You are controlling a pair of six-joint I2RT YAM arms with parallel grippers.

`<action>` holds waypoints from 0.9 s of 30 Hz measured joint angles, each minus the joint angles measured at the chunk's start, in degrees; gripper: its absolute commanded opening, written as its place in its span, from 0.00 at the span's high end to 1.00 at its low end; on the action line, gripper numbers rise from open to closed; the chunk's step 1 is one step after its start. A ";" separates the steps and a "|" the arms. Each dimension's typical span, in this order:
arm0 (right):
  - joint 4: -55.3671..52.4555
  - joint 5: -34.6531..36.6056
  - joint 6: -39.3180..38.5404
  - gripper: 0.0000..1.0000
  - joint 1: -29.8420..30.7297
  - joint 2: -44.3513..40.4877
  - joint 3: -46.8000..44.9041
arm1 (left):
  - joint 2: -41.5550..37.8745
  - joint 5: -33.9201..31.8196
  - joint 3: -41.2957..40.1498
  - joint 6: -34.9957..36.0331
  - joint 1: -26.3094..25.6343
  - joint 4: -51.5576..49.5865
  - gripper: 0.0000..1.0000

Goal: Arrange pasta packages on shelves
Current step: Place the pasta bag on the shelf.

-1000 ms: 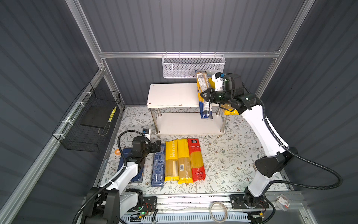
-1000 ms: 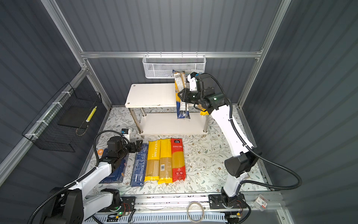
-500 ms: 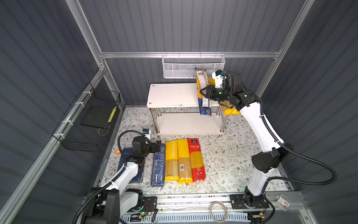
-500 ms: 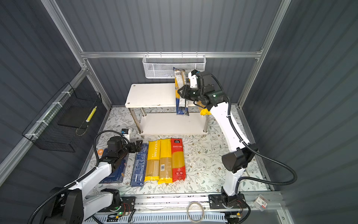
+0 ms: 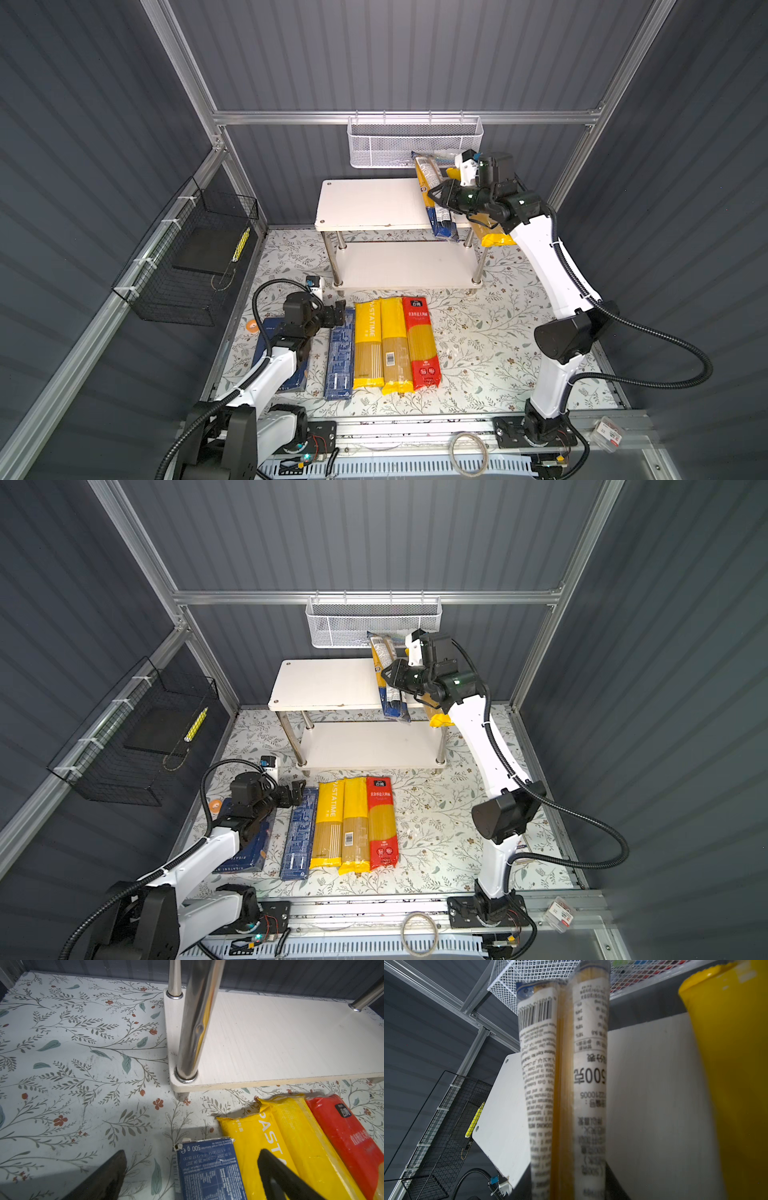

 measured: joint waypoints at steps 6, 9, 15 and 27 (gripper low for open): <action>1.18 0.52 0.68 0.55 -0.57 1.40 0.00 | 0.00 0.00 0.00 0.00 0.00 0.00 0.01; 2.01 0.52 0.61 0.52 -0.57 1.51 0.00 | 0.00 -0.02 0.00 0.00 0.00 -0.02 0.01; 2.86 0.13 -0.11 0.42 -0.09 1.42 0.09 | 0.00 -0.02 0.00 0.00 0.00 -0.02 0.01; -1.31 10.88 -9.64 0.22 6.16 -7.48 0.26 | 0.00 0.00 0.00 0.00 0.00 -0.26 0.01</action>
